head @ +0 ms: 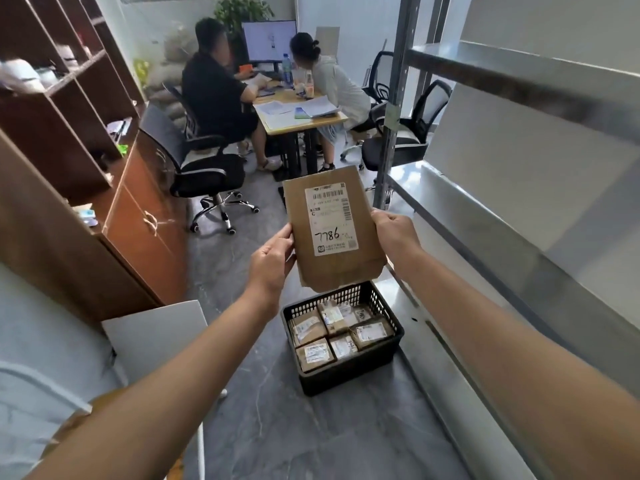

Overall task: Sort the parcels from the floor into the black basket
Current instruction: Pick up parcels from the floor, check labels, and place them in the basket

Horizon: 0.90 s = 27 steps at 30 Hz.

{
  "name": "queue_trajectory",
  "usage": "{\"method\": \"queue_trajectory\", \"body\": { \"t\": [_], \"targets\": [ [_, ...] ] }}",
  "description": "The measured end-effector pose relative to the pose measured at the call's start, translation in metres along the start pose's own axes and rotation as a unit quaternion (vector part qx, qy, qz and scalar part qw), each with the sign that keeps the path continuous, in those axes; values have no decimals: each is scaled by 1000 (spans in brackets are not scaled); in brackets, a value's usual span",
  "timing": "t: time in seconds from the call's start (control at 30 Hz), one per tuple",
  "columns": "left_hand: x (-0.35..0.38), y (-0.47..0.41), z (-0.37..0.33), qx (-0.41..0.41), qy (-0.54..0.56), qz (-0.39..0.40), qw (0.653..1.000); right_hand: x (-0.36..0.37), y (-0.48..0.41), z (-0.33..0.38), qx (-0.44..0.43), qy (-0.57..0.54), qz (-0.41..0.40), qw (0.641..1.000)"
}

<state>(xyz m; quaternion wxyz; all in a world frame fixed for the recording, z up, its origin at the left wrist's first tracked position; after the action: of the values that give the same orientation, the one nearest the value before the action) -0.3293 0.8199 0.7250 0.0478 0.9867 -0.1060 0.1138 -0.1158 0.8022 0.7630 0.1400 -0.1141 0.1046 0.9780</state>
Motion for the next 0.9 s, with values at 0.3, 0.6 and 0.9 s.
{"method": "queue_trajectory", "body": {
  "t": [0.3, 0.6, 0.9],
  "targets": [
    [46, -38, 25, -10, -30, -47, 998, -39, -52, -30, 17, -19, 47, 999],
    [39, -50, 49, -40, -53, -108, 992, -27, -75, -53, 31, -4, 85, 996],
    [25, -96, 61, -56, -21, -129, 990, 0, -116, -39, 9, 3, 73, 997]
  ]
}}
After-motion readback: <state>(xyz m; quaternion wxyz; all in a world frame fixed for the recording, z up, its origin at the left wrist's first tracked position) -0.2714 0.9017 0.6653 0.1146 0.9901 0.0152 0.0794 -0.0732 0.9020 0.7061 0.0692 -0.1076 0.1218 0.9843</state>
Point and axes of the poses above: each hand's wrist, its own y-axis away from the middle knuckle, its own x-axis out of the palm, z = x × y, the point moved 5 cm from there along -y, towards the middle knuckle, and after that the axes turned 7 degrees about z, right-handed, at the moved point
